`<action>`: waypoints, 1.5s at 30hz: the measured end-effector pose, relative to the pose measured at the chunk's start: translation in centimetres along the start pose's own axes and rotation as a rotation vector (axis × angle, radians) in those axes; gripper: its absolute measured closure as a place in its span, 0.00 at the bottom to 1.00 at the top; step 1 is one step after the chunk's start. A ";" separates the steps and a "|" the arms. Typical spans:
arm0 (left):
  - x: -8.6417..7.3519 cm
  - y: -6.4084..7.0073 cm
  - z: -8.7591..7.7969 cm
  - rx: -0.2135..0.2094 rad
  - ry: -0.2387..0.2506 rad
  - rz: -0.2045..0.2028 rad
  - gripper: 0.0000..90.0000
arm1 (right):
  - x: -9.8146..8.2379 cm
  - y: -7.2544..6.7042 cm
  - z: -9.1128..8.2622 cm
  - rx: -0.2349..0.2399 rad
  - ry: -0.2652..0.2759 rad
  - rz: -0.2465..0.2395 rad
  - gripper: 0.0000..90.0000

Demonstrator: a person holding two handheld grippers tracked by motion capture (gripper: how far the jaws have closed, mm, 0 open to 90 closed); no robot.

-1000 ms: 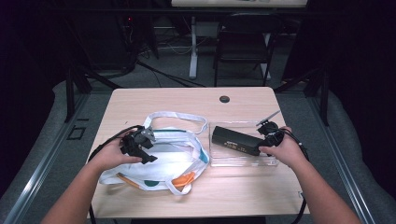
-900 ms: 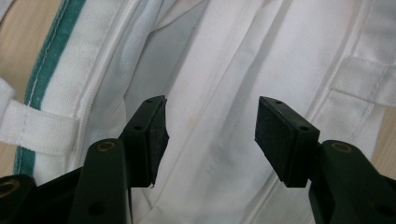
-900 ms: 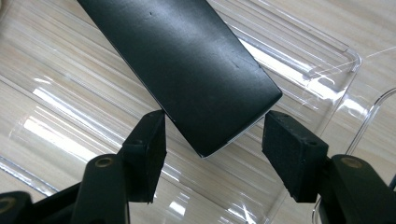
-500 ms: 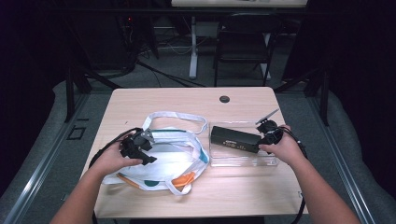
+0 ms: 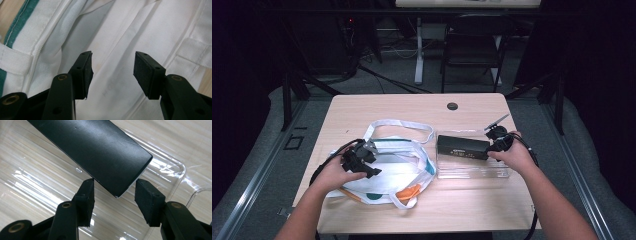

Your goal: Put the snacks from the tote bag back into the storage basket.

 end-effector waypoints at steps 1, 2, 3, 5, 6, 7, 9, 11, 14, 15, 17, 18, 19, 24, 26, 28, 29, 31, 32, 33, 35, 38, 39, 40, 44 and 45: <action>0.0 0.1 0.0 0.006 0.000 -0.004 0.54 | 0.1 -0.1 0.1 -0.011 0.016 0.017 0.55; -0.1 0.1 0.0 0.005 0.001 -0.004 0.54 | 0.2 0.0 0.2 -0.007 0.015 0.010 0.55; -0.1 0.1 0.0 0.003 0.001 -0.003 0.54 | 0.3 0.1 0.2 -0.008 0.015 0.015 0.55; -0.1 0.2 0.0 0.005 0.004 -0.004 0.54 | 0.4 0.2 0.3 -0.010 0.023 0.018 0.55; -0.1 0.3 0.0 0.005 0.006 -0.004 0.54 | 0.4 0.2 0.4 -0.007 0.036 0.030 0.54; -0.1 0.3 0.0 0.004 0.004 -0.004 0.54 | 0.5 0.3 0.4 -0.012 0.026 0.023 0.54; -0.1 0.4 0.0 0.007 0.005 -0.004 0.54 | 0.7 0.4 0.6 -0.013 0.029 0.029 0.54; -0.1 0.4 -0.1 0.008 0.013 -0.008 0.54 | 0.8 0.4 0.8 -0.019 0.046 0.045 0.53; -0.3 0.4 -0.1 0.015 0.008 -0.010 0.54 | 1.1 0.5 0.9 -0.025 0.039 0.045 0.53; -0.3 0.4 0.0 0.018 0.004 -0.010 0.54 | 1.2 0.6 1.0 -0.019 0.037 0.046 0.53; -0.5 0.4 0.1 0.023 0.003 -0.016 0.54 | 1.3 0.7 1.1 -0.026 0.040 0.047 0.53; -0.5 0.4 0.1 0.026 0.004 -0.023 0.54 | 1.4 0.7 1.1 -0.023 0.029 0.041 0.53; -0.6 0.4 0.1 0.028 0.004 -0.021 0.54 | 1.5 0.7 1.2 -0.029 0.033 0.047 0.53; -0.7 0.6 0.2 0.039 0.020 -0.030 0.54 | 1.7 0.7 1.3 -0.036 0.025 0.048 0.52; -0.7 0.7 0.1 0.039 0.032 -0.032 0.54 | 1.7 0.8 1.3 -0.038 0.020 0.052 0.52; -0.8 0.8 0.0 0.040 0.035 -0.031 0.54 | 1.7 0.8 1.4 -0.036 0.021 0.048 0.52; -0.9 0.8 0.0 0.041 0.037 -0.032 0.54 | 1.7 0.8 1.5 -0.031 0.010 0.049 0.52; -1.0 0.9 0.1 0.040 0.037 -0.034 0.54 | 1.8 0.7 1.6 -0.038 0.013 0.055 0.52; -1.1 1.0 0.1 0.043 0.038 -0.036 0.54 | 1.7 0.6 1.7 -0.042 0.022 0.065 0.51; -1.1 1.0 0.1 0.045 0.044 -0.039 0.54 | 1.7 0.6 1.8 -0.044 0.024 0.065 0.51; -1.3 1.0 0.1 0.045 0.058 -0.051 0.54 | 1.8 0.8 1.7 -0.038 0.000 0.050 0.51; -1.4 0.9 0.2 0.057 0.044 -0.046 0.54 | 1.8 0.8 1.7 -0.037 -0.002 0.056 0.51; -1.4 0.9 0.3 0.062 0.041 -0.053 0.54 | 1.8 0.8 1.7 -0.035 -0.004 0.056 0.51; -1.4 0.9 0.4 0.063 0.042 -0.054 0.54 | 1.8 0.8 1.7 -0.034 -0.005 0.056 0.51; -1.5 0.8 0.6 0.070 0.040 -0.064 0.54 | 1.8 0.8 1.9 -0.034 -0.006 0.059 0.51; -1.5 0.8 0.5 0.074 0.038 -0.061 0.54 | 1.8 0.8 1.9 -0.033 -0.010 0.058 0.51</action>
Point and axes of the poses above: each handheld gripper's, and its own axes: z roughly forward along the jaws, x roughly out of its top, y roughly to its right, the point moved 2 cm from there along z, roughly forward along the jaws, and after that the axes turned 8 degrees about y, right-handed, at the moved point
